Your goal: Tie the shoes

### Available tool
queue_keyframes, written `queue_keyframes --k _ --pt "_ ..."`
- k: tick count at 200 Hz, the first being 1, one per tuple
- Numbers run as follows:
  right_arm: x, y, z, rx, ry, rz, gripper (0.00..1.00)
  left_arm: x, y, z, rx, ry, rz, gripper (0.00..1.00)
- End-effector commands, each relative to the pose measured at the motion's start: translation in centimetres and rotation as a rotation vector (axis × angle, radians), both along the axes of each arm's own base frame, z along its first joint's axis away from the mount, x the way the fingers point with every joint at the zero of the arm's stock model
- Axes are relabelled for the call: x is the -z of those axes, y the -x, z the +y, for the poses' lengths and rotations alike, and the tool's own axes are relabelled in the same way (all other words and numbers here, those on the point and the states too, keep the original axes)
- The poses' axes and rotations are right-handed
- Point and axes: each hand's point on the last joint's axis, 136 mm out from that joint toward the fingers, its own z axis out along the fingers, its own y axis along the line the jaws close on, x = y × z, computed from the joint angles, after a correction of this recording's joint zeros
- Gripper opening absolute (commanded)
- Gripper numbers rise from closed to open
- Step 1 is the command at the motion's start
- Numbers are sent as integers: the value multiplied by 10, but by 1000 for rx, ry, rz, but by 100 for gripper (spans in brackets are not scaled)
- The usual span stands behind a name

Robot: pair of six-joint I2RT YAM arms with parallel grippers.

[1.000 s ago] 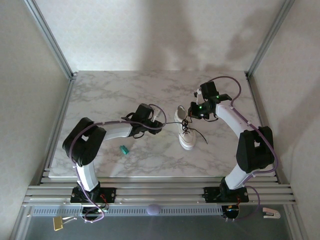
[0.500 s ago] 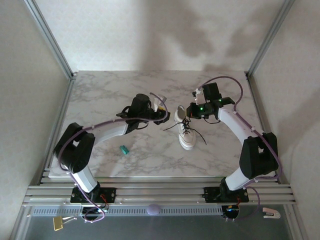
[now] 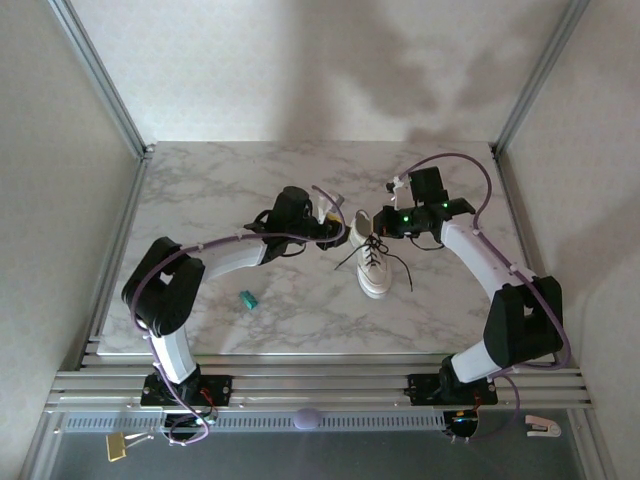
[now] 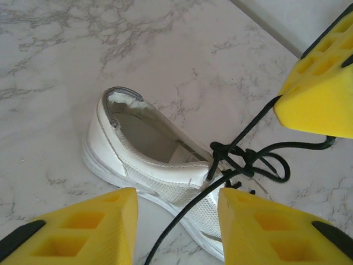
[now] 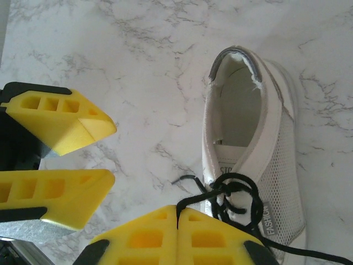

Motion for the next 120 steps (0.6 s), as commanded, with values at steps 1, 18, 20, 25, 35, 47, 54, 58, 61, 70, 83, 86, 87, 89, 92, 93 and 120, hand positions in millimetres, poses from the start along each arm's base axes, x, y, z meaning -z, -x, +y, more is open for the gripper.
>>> queue_keyframes --k 1,18,20,25,35,47,54,58,61,70,83,86,87,89,92,93,120 --pt "-15 -2 4 -23 -23 -62 0 -13 7 -17 105 67 -70 43" --pt "-7 -2 -1 -6 17 -42 0 -13 12 -24 162 83 -97 45" --pt "-6 -2 -2 -3 22 -39 0 -13 13 -25 170 85 -102 45" --pt "-4 -3 -4 4 34 -34 0 -13 14 -26 179 88 -115 45" --pt "0 -4 -7 17 55 -28 0 -12 14 -29 188 90 -140 45" --pt "0 -5 -8 20 58 -27 0 -10 11 -32 193 87 -151 45" --pt "-1 -5 -7 19 52 -28 0 -7 9 -35 204 82 -146 45" --pt "-1 -4 -6 16 47 -28 0 -6 9 -37 215 79 -144 45" --pt "-1 -4 -6 15 45 -29 0 -5 9 -39 221 76 -143 45" --pt "-2 -4 -5 14 39 -31 0 -1 11 -43 243 65 -150 44" --pt "-2 -4 -4 13 36 -31 0 5 13 -47 270 51 -168 44" --pt "-2 -4 -4 11 37 -30 0 7 13 -48 276 48 -172 44" --pt "-1 -4 -4 12 37 -29 0 8 13 -48 278 47 -173 44" --pt "-1 -4 -4 12 37 -28 0 8 13 -48 281 45 -177 44" --pt "-2 -4 -4 14 36 -29 0 10 13 -49 285 42 -181 45" --pt "-2 -4 -4 14 35 -29 0 10 14 -49 288 41 -182 45" --pt "-2 -4 -3 11 28 -29 0 21 17 -51 329 13 -231 48"
